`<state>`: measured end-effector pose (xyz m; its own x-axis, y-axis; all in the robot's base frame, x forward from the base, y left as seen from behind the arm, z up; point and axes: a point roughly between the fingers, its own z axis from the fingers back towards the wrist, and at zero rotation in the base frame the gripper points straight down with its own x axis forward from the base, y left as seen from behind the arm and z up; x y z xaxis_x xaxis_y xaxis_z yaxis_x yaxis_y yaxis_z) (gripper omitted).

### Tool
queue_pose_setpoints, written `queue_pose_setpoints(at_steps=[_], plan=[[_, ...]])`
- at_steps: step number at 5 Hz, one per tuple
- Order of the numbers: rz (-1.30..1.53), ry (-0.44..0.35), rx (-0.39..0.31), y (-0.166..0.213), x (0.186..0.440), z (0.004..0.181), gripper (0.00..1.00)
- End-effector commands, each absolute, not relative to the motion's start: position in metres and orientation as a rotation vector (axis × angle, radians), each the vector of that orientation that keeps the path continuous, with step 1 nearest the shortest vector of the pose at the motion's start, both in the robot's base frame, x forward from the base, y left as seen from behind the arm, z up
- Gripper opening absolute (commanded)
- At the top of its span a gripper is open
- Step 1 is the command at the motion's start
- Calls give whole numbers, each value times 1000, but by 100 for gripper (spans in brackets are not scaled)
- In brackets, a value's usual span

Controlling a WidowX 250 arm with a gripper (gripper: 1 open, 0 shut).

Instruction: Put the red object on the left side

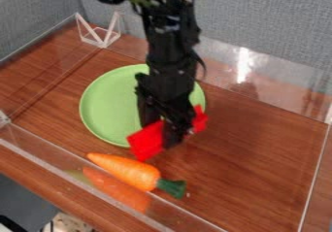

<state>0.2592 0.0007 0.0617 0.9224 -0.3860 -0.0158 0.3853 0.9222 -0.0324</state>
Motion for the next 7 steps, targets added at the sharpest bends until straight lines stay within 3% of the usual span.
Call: queue_pose_setpoints(at_steps=[1, 6, 7], plan=[[-349, -68, -21, 5, 273, 81, 0], [-480, -80, -43, -15, 287, 86, 0], [-554, -70, -7, -15, 293, 99, 0]])
